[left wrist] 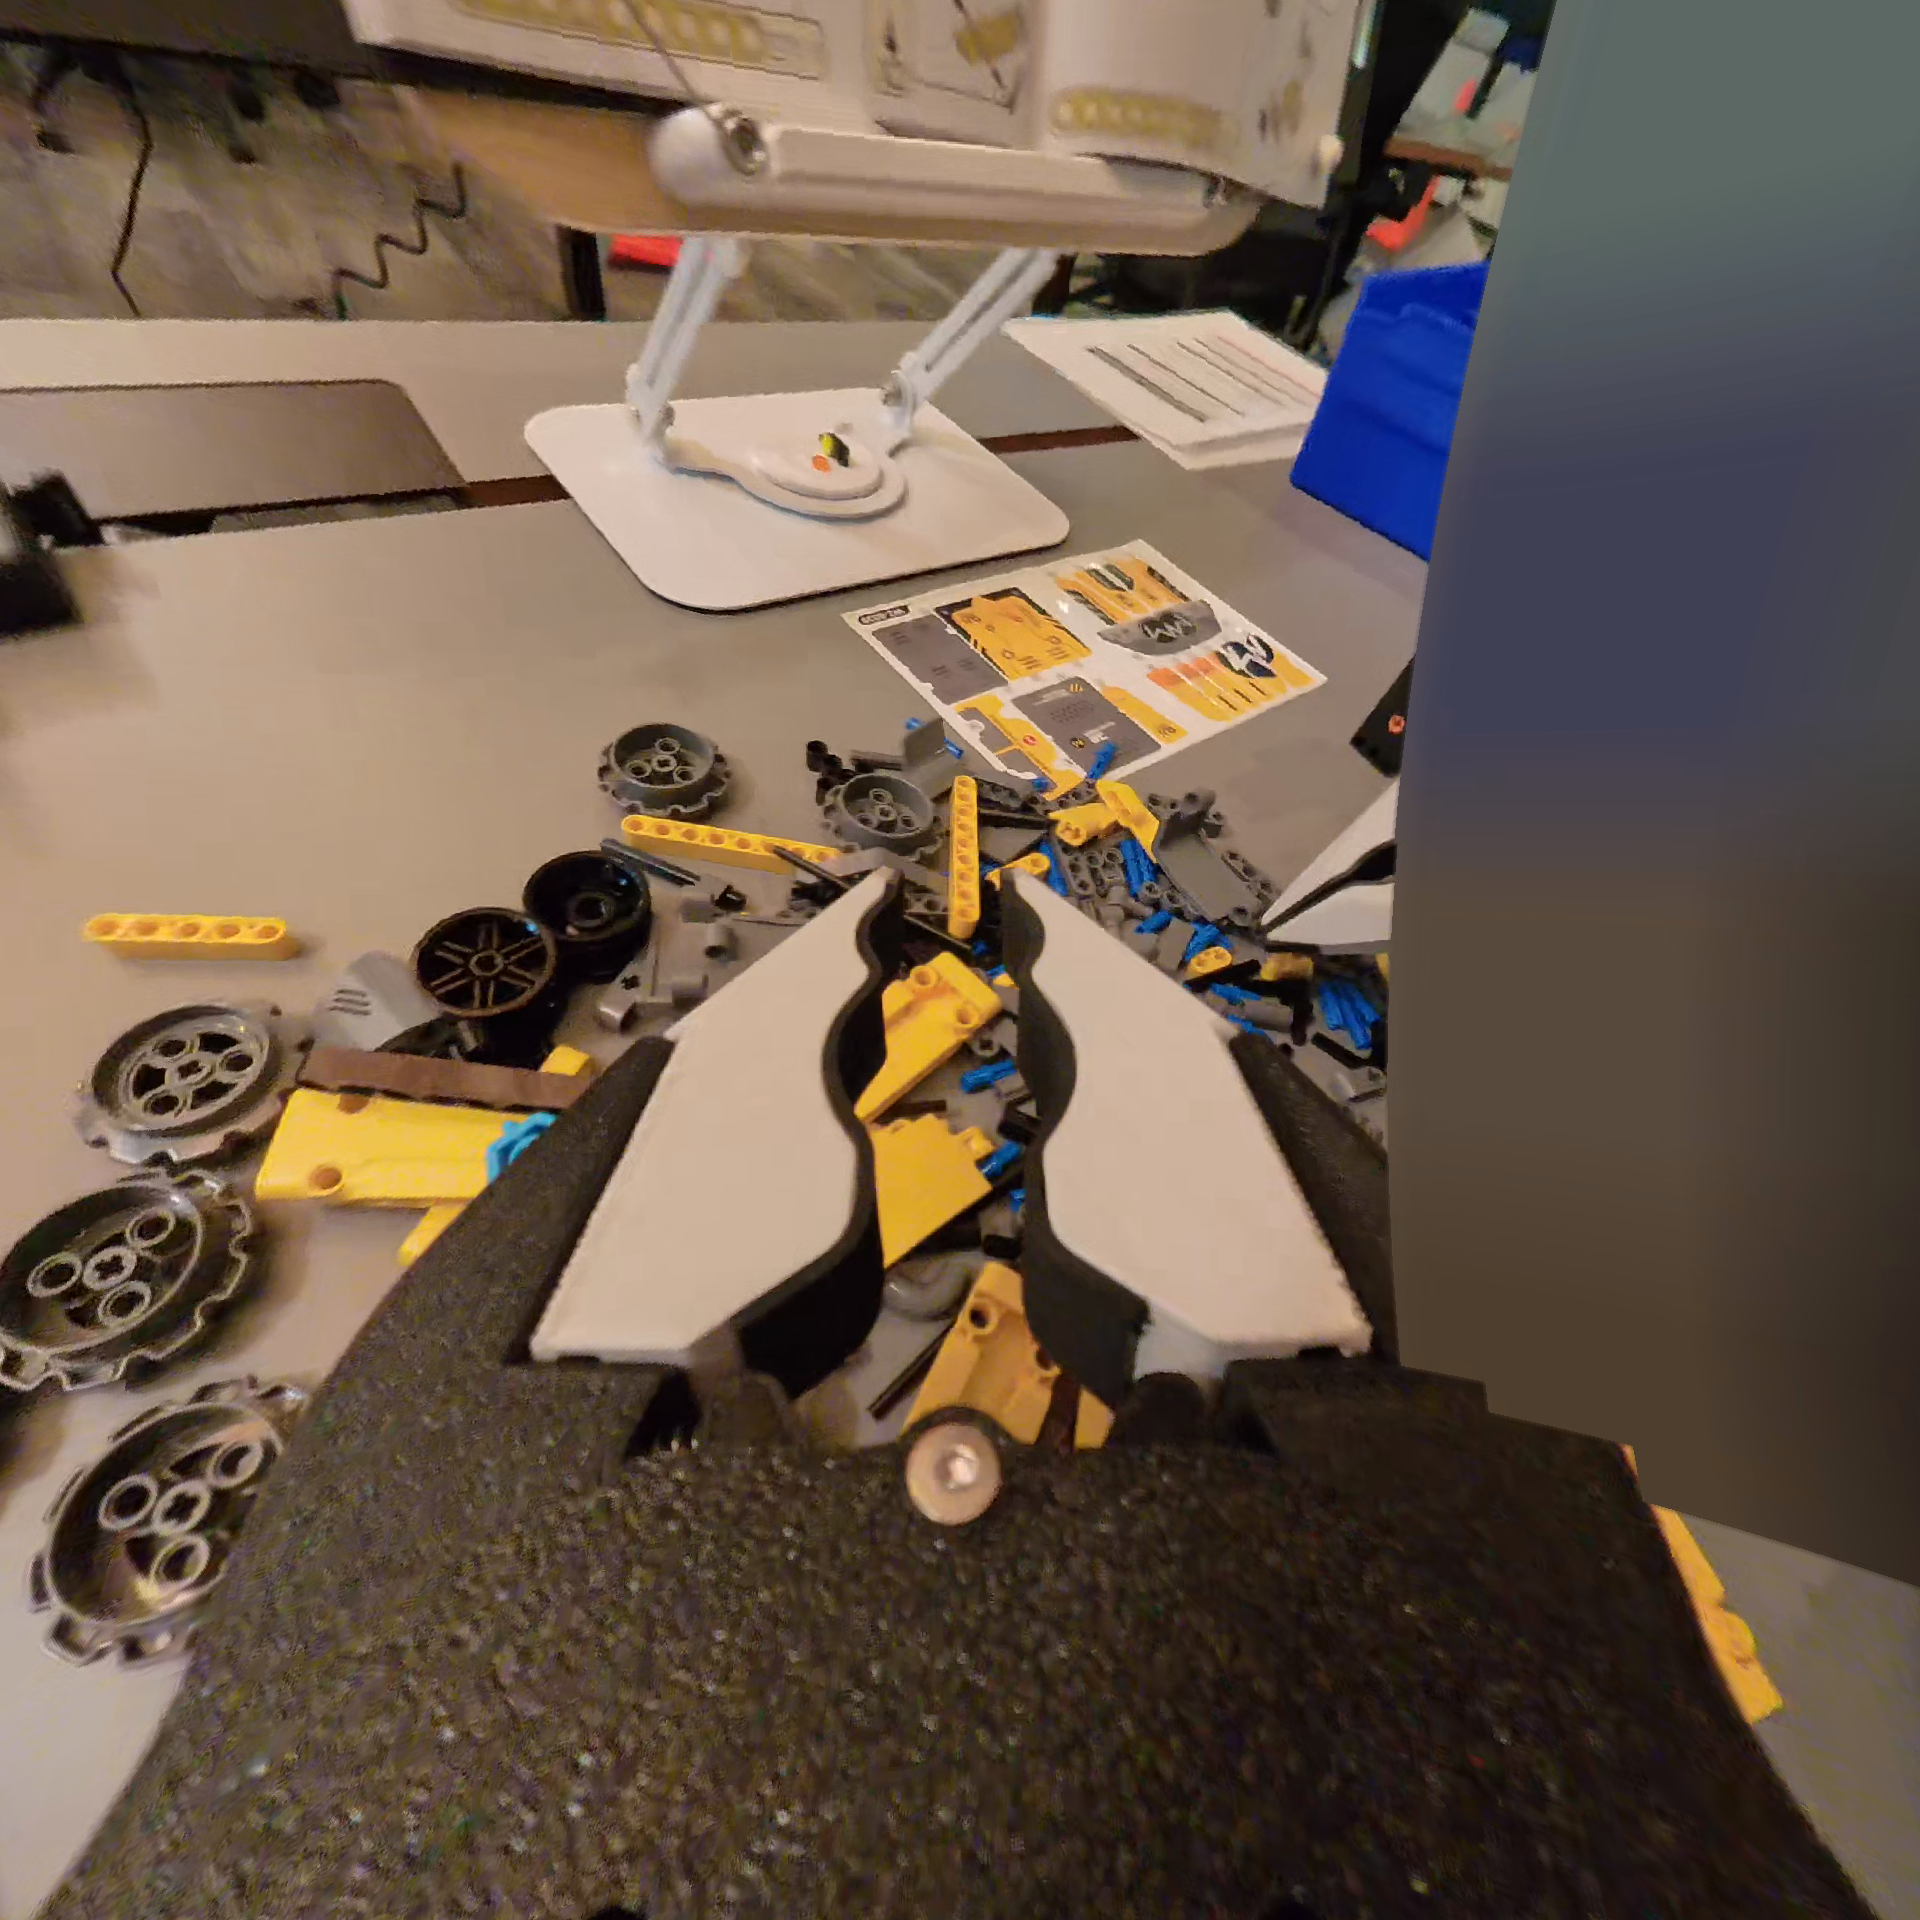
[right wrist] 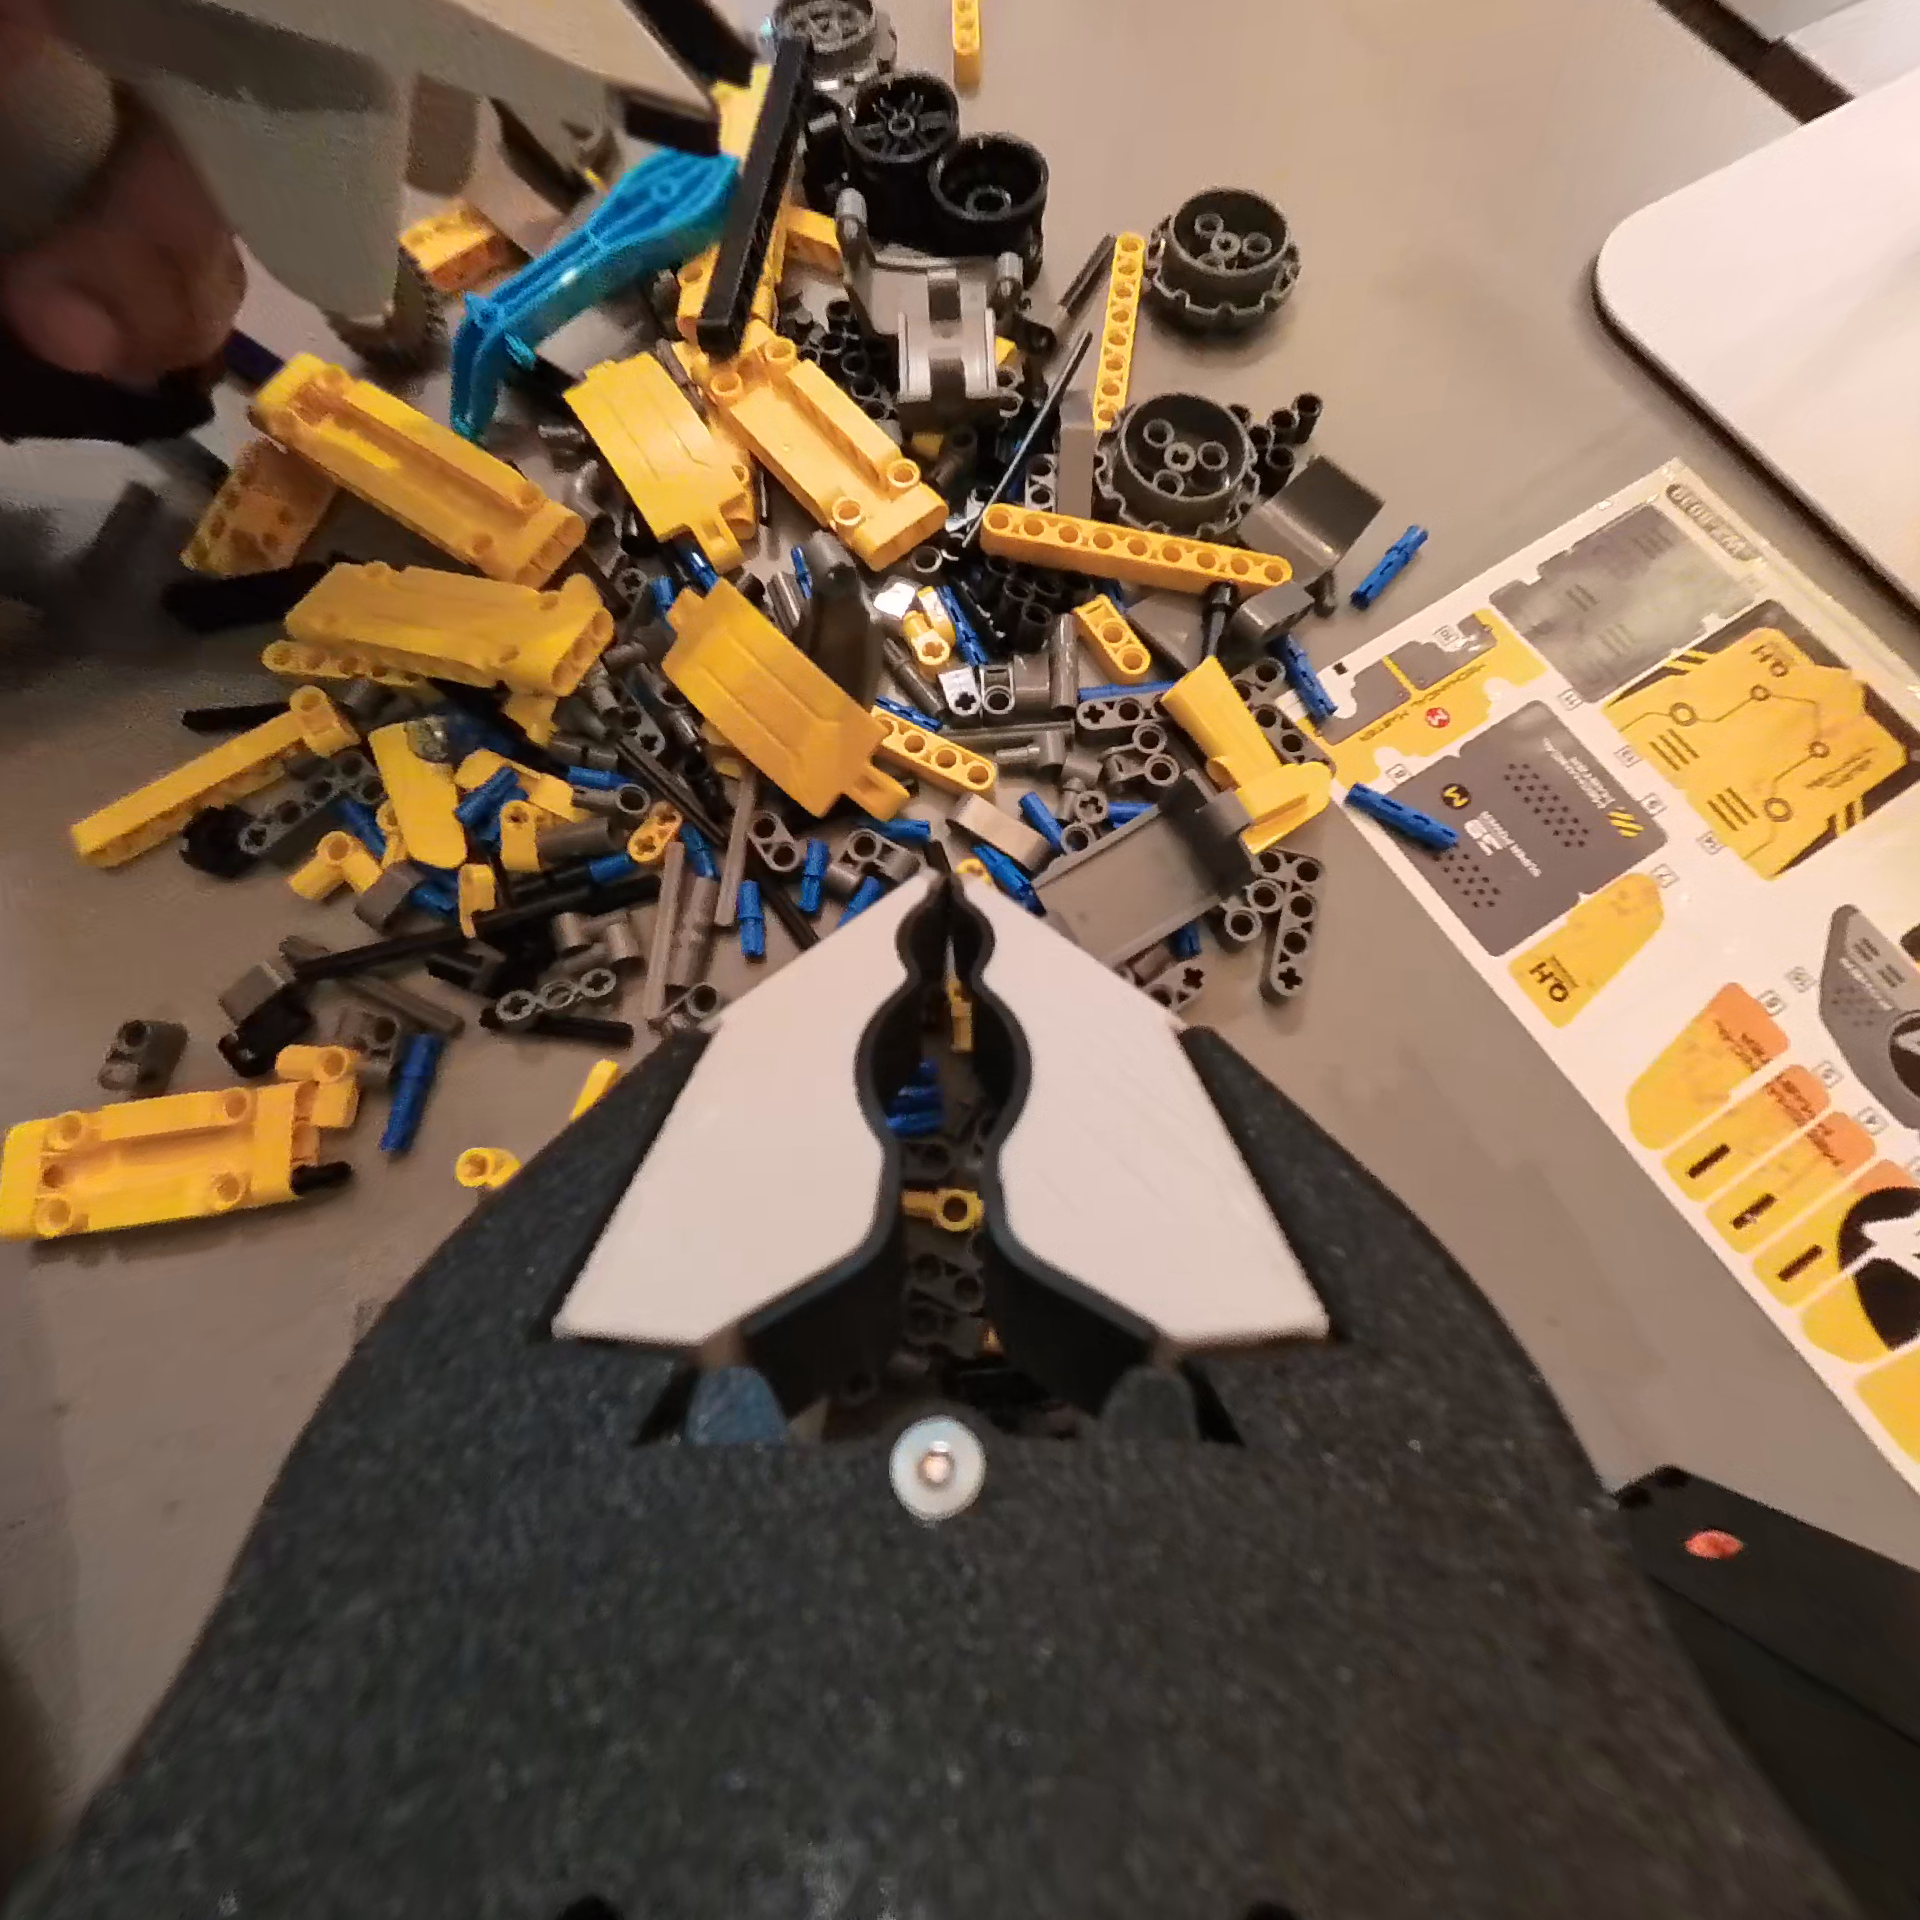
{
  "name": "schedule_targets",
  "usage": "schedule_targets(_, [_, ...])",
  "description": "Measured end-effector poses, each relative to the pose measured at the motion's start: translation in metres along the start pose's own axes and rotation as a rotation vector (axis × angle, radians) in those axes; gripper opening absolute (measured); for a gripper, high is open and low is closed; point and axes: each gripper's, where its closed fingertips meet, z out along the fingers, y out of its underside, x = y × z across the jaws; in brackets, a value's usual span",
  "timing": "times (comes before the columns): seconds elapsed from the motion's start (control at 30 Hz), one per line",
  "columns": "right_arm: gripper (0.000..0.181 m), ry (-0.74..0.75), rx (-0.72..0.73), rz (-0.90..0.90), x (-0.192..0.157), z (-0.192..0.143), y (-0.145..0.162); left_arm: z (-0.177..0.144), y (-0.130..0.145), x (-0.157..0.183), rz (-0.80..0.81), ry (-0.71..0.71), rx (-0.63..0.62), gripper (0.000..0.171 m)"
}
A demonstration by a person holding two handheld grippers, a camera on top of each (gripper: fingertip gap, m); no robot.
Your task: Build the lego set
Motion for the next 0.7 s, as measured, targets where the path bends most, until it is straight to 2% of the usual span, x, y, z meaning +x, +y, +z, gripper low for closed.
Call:
schedule_targets(0.23, [0.000,0.034,0.163,-0.018,0.003,-0.023,-0.028,-0.009,-0.011,0.000,-0.154,0.101,0.072,0.018])
schedule_targets(0.53, [0.000,0.022,0.423,0.039,0.006,-0.069,-0.063,-0.008,-0.010,0.017,-0.096,0.142,0.070,0.018])
schedule_targets(0.7, [0.000,0.022,0.505,0.049,0.004,-0.086,-0.068,-0.007,-0.009,0.024,-0.074,0.158,0.074,0.018])
